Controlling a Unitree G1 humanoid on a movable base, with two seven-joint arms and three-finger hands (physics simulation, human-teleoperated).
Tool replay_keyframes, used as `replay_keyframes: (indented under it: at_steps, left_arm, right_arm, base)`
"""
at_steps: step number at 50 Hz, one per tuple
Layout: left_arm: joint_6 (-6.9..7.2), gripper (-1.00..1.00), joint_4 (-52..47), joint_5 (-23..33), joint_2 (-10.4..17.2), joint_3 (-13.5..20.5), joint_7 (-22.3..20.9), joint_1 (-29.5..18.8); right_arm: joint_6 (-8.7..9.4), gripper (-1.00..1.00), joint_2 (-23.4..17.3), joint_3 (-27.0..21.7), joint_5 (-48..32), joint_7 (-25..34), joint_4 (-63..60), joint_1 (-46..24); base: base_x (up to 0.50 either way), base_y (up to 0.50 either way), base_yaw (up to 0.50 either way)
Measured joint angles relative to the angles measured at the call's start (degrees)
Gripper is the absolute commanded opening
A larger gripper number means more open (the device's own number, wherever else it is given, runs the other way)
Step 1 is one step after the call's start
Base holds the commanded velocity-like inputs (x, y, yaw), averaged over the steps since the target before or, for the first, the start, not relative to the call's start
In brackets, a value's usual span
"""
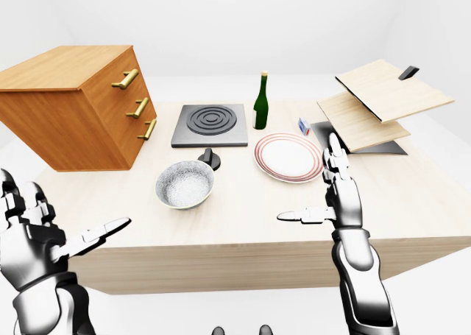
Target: Pick up the akita bowl and put it on the plate.
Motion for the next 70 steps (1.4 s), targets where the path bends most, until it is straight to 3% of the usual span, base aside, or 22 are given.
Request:
replay_keyframes:
  at_steps: [23,34,41,70]
  left_arm:
    - [-0.52,1.0,8.4,-6.7,1.0,8.6,2.1,1.6]
    - [-0.39,1.0,12.3,-9.8,1.4,11.2,3.2,2.2]
    - [-0.92,1.0,15.6,-11.5,1.8,11.6,3.7,2.5]
    - [-0.82,1.0,17.8,-13.4,2.3,11.1,4.4,2.7]
  right_arm:
    - [0.0,1.0,0.1,-0.5,0.6,-0.4,0.7,-0.2]
    - [0.0,1.0,0.5,-2.4,6.9,-2.4,2.3,-1.7]
    - [0.0,1.0,0.3,-2.4,8.3,-3.8,3.2,-2.3]
    - [0.0,0.98,0.1,-1.7,7.1,-5.5,3.9,-2.9]
  base:
    - [0.0,0.0,0.0]
    - [0.0,0.0,0.0]
    - [0.0,0.0,0.0]
    - [0.0,0.0,0.0]
